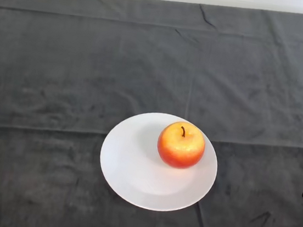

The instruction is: Move the apple to the plate

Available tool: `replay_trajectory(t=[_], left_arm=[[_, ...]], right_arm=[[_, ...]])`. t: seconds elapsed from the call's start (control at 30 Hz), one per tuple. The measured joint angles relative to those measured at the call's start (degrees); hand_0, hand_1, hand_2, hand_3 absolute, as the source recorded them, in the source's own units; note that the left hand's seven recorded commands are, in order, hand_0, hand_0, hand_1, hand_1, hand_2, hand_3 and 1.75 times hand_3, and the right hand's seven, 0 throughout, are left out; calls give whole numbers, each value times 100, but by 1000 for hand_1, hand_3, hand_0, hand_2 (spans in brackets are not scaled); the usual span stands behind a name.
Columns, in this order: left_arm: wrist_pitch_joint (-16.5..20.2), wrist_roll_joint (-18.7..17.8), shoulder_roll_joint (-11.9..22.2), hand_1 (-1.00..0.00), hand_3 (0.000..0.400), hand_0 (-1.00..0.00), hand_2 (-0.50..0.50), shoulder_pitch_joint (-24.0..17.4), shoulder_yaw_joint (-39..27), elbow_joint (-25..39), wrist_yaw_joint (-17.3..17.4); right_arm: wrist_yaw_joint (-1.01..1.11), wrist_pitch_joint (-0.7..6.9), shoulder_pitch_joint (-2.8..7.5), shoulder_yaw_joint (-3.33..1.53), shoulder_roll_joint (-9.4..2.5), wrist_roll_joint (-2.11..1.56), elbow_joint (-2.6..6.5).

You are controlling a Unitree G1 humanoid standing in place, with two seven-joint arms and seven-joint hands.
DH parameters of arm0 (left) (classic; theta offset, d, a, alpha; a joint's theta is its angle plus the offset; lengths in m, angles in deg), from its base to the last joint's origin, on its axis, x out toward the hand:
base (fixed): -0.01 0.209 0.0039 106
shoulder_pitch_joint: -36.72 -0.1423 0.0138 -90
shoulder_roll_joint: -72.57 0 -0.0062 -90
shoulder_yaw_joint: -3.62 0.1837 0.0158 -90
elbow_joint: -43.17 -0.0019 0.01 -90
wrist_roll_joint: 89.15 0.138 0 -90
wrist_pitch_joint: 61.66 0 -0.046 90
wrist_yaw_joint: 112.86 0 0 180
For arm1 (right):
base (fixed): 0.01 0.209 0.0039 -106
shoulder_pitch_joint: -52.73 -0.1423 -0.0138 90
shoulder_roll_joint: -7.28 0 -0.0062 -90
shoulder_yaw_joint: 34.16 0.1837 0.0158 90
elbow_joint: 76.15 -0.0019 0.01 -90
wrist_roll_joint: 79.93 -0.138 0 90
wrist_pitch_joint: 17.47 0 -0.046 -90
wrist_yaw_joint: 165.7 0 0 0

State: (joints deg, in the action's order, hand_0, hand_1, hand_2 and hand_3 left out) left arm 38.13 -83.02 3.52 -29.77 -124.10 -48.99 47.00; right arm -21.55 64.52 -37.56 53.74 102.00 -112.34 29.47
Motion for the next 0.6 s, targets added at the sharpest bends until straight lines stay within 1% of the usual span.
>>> replay_trajectory(t=[0.2,0.4,0.6], left_arm=[[-126,-3,16,0,0,0,0,0,-312,-323,-109],[-248,-15,23,0,0,0,0,0,-586,-506,-214],[-341,-33,75,0,0,0,0,-2,-687,-651,-293]], right_arm=[[-2,0,0,-5,0,-3,0],[-3,0,1,-12,-1,-3,2],[-5,0,1,-14,0,-4,4]])
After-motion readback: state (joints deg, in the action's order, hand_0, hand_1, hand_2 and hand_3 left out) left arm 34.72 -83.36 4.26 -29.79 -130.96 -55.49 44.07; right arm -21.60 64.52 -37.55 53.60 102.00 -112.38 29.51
